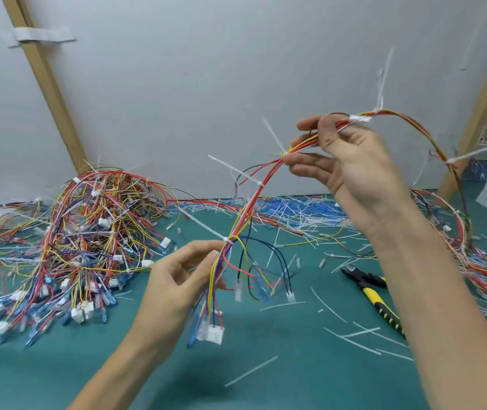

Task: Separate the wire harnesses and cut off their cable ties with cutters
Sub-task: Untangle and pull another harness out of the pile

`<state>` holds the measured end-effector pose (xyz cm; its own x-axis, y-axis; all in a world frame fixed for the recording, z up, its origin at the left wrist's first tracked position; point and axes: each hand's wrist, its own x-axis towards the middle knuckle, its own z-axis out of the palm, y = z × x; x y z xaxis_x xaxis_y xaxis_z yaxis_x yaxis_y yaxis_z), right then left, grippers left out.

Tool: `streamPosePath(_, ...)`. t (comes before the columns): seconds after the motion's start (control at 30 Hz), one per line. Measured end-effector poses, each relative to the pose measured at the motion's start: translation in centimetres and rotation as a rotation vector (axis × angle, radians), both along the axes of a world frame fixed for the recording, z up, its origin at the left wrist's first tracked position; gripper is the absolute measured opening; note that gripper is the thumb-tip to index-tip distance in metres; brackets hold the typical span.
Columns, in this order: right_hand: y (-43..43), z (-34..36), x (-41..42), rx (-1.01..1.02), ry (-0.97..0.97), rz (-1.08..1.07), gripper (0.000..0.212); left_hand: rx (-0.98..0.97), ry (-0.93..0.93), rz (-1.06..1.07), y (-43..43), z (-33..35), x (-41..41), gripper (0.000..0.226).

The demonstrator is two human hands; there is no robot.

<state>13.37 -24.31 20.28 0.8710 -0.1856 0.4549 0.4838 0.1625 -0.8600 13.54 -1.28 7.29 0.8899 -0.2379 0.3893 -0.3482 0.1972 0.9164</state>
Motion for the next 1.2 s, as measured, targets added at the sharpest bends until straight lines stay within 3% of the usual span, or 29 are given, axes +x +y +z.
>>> streamPosePath(0.13, -0.2, -1.1, 0.9, 0.048, 0.111, 0.034, 0.029, -0.017, 0.051, -0.054, 0.6, 0.1, 0.1, 0.036)
streamPosePath(0.27, -0.7, -1.8, 1.5, 0.045, 0.18, 0.044, 0.03, -0.004, 0.148, -0.116, 0.7, 0.1, 0.3, 0.027)
streamPosePath(0.37, -0.9, -2.1, 1.5, 0.088, 0.196, 0.056, 0.03, 0.032, 0.076, -0.152, 0.7, -0.4, 0.5, 0.031)
streamPosePath(0.53, -1.7, -1.9, 1.5, 0.258, 0.258, 0.104, 0.028, -0.037, 0.132, -0.016, 0.7, -0.7, 1.1, 0.022)
streamPosePath(0.6, -2.2, -2.0, 1.7, 0.246, 0.278, 0.077, 0.024, 0.095, 0.074, 0.116, 1.2, -0.4, 1.7, 0.024)
streamPosePath(0.7, -2.8, -2.4, 1.8, 0.049, 0.373, -0.028, 0.025, 0.257, -0.1, 0.234, 2.1, 1.4, 2.7, 0.026)
streamPosePath(0.87, -4.3, -2.5, 0.6, -0.589, 0.611, -0.171, 0.036, 0.587, -0.425, 0.395, 2.7, 8.3, 5.0, 0.019)
streamPosePath(0.97, -4.1, -1.6, 0.3, -0.615, 0.389, -0.292, 0.022, 0.767, -0.441, 0.296, 2.0, 12.5, 5.6, 0.023)
streamPosePath(1.07, -2.5, -0.6, 0.0, -0.647, 0.125, -0.198, 0.013, 0.751, -0.436, 0.207, 0.5, 13.7, 5.4, 0.018)
streamPosePath(1.2, -0.2, -1.4, 0.3, -0.88, 0.151, -0.008, 0.022, 0.773, -0.568, 0.259, -1.0, 13.3, 5.2, 0.017)
